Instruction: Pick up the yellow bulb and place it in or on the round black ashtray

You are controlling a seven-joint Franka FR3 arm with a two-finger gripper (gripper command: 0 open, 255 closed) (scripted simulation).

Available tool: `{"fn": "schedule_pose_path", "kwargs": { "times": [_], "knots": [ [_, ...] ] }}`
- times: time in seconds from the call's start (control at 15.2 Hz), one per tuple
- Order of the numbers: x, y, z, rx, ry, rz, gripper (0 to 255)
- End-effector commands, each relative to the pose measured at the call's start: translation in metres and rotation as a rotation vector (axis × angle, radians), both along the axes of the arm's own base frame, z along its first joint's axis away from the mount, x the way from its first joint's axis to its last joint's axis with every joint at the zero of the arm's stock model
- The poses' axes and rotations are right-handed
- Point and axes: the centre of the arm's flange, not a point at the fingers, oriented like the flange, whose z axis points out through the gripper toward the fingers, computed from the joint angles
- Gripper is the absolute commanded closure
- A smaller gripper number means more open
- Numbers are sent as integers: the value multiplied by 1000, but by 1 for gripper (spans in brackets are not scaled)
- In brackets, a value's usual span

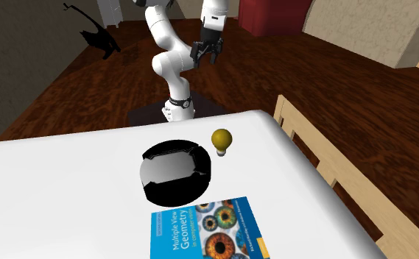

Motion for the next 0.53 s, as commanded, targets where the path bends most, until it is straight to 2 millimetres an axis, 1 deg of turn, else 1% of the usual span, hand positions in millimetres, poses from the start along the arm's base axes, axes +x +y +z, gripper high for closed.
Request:
{"fn": "schedule_pose_path", "kwargs": {
  "times": [0.0,0.46],
  "knots": [
    [0,0,0,0,0,0,0],
    [71,-39,-25,-3,-55,-17,0]
  ]
}}
